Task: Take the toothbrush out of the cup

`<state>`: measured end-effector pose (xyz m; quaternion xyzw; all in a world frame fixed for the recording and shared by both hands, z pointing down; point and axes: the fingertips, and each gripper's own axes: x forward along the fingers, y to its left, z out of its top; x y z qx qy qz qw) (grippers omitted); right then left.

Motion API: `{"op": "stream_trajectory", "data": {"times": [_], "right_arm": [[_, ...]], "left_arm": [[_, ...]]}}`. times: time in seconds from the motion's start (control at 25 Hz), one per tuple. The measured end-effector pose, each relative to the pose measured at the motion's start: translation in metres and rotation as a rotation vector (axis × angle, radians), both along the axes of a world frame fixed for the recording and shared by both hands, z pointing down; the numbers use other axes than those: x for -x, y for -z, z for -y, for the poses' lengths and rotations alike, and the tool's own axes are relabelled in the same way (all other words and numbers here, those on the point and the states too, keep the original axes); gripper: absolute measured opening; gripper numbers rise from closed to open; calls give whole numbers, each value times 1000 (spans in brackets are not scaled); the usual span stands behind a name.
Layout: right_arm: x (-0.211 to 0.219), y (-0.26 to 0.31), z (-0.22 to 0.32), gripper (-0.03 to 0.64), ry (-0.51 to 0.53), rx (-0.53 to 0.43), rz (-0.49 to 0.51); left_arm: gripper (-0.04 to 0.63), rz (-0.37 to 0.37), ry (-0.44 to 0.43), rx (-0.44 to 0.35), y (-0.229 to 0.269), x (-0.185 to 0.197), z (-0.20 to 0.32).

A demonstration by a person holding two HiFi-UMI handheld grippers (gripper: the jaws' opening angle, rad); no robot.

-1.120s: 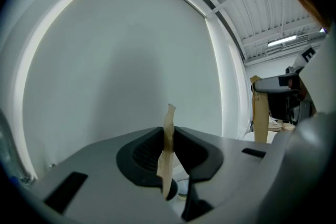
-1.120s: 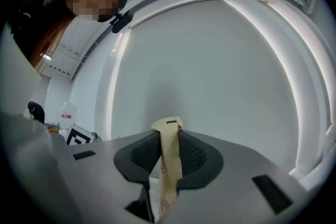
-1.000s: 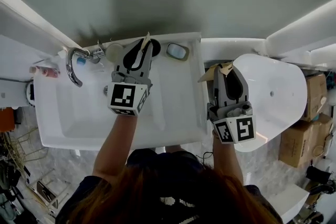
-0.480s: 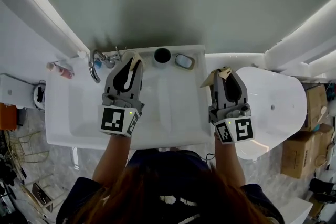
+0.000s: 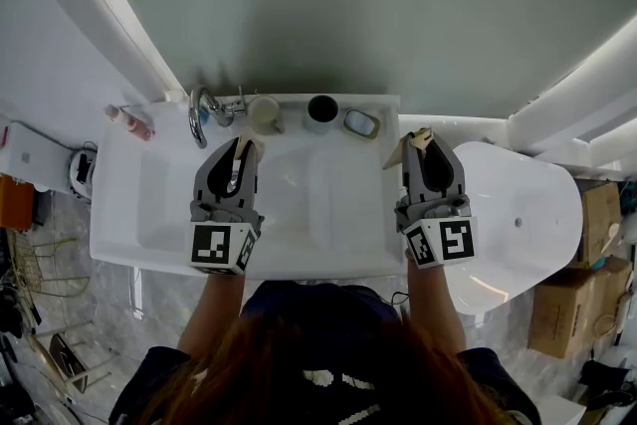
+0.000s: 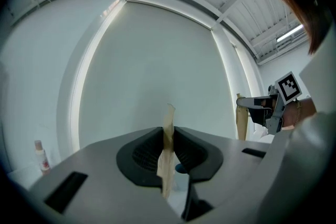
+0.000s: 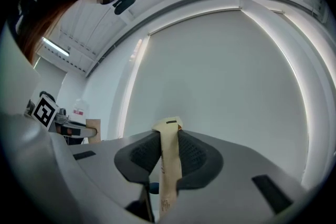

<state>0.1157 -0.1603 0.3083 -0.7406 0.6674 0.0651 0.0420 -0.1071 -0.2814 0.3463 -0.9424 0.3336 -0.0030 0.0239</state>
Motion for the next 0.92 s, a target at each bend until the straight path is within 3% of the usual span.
{"op": "stream_trajectory", "data": {"times": [0.92], "right_arm": [[9, 7, -1, 94, 24, -14, -6]], "left_arm": [[72, -16, 44, -15, 6, 20, -7]]}}
